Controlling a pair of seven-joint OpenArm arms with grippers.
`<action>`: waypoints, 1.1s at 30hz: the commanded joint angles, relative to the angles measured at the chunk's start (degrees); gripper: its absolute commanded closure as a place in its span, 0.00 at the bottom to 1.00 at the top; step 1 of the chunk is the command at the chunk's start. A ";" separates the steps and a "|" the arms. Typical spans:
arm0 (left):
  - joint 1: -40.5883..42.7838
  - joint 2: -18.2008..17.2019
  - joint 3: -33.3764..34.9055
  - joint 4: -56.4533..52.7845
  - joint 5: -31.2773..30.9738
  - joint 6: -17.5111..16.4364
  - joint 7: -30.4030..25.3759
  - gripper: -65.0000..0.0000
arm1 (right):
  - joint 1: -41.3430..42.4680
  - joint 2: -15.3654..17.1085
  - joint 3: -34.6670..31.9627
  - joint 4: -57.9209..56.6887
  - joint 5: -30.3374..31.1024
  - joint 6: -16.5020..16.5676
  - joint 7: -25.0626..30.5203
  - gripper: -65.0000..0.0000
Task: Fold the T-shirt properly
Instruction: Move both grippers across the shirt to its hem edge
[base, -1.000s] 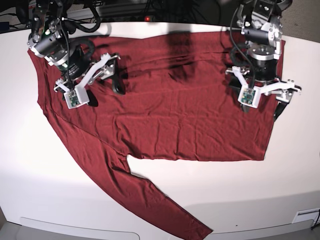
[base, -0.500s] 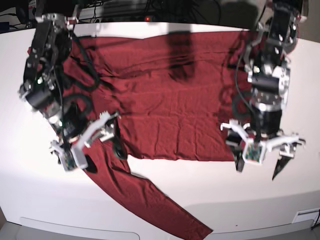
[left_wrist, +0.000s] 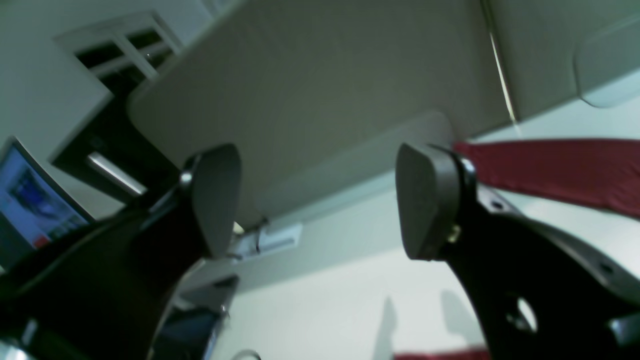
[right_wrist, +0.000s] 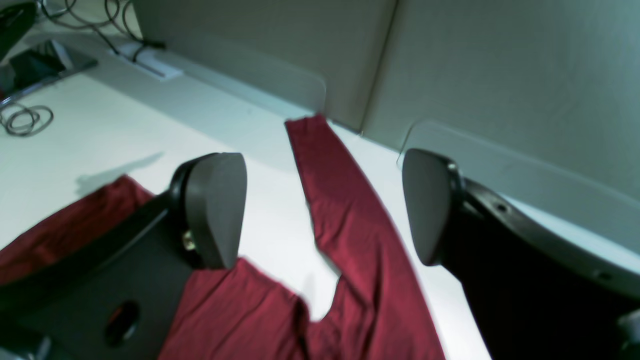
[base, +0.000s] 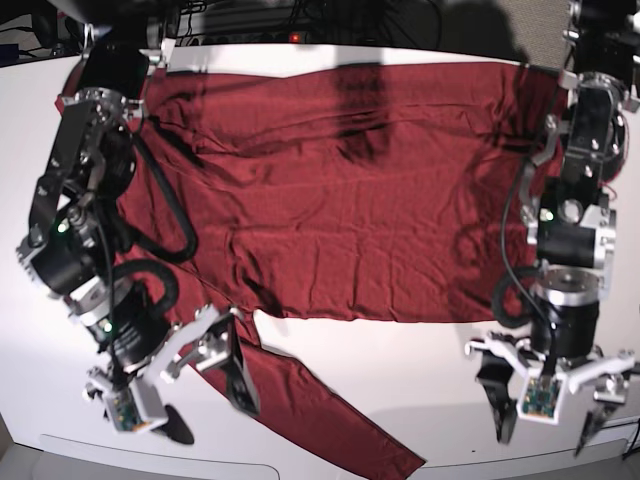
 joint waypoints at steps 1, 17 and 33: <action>-2.43 -0.63 -0.35 0.72 0.68 0.68 -1.31 0.30 | 2.54 0.44 0.09 0.83 0.55 -0.09 1.62 0.27; -19.06 -1.55 -0.35 -9.62 -3.98 -0.28 -0.09 0.30 | 18.99 0.44 0.04 -11.67 1.88 -0.22 1.38 0.27; -39.93 -1.53 -0.35 -55.52 -22.97 -27.63 -0.92 0.30 | 39.52 0.44 -11.87 -42.97 1.79 -0.22 -23.04 0.27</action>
